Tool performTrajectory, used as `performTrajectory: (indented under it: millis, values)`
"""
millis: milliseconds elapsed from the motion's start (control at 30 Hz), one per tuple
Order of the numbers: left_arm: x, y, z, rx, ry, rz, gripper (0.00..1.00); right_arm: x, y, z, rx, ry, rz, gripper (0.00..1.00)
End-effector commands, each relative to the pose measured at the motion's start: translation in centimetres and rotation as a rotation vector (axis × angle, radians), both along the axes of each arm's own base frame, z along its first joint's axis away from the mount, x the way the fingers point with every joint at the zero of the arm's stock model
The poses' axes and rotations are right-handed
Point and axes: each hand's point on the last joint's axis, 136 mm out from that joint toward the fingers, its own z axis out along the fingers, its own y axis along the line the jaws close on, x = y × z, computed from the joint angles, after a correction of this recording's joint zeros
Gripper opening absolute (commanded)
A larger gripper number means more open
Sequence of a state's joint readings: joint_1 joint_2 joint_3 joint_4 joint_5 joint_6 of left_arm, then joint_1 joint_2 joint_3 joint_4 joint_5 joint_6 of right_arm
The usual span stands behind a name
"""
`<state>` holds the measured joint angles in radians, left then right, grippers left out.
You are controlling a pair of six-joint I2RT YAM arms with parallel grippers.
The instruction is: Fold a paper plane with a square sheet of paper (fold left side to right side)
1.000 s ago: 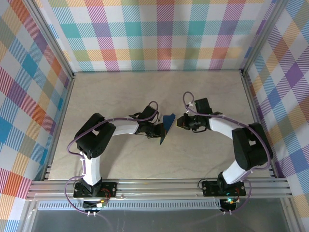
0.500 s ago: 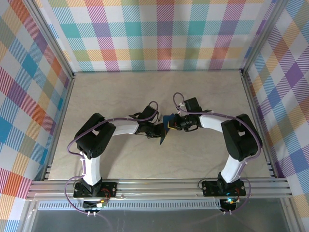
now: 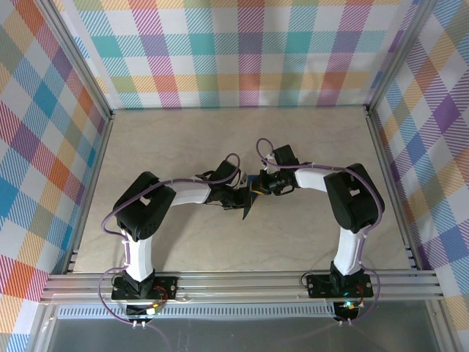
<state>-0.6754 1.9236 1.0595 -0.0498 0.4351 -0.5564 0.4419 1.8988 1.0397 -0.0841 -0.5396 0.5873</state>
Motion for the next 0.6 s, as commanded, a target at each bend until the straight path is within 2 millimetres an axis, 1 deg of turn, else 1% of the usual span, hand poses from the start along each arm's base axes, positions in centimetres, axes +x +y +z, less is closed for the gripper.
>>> performTrajectory:
  millis: [0, 100, 167, 267, 433, 567]
  values:
    - [-0.8, 2.9, -2.7, 0.133, 0.057, 0.038, 0.0, -0.5, 0.0, -1.6, -0.035, 0.04, 0.016, 0.02]
    - [-0.4, 2.2, -1.6, 0.095, 0.042, 0.033, 0.0, -1.1, -0.6, -2.9, -0.083, 0.064, 0.015, 0.02]
    - [0.2, 1.4, -0.4, 0.039, 0.036, 0.036, 0.0, -1.6, -1.2, -4.0, -0.117, 0.086, 0.016, 0.01]
    - [1.0, 0.8, 1.7, 0.001, 0.01, 0.033, 0.0, -2.5, -2.1, -5.5, -0.173, 0.119, 0.01, 0.01]
    - [1.5, 0.4, 5.2, -0.04, -0.04, 0.022, 0.01, -3.3, -3.1, -6.6, -0.225, 0.146, 0.006, 0.0]
    - [0.8, 0.5, 6.7, -0.068, -0.048, 0.017, 0.0, -3.5, -3.4, -6.9, -0.238, 0.153, 0.007, 0.0]
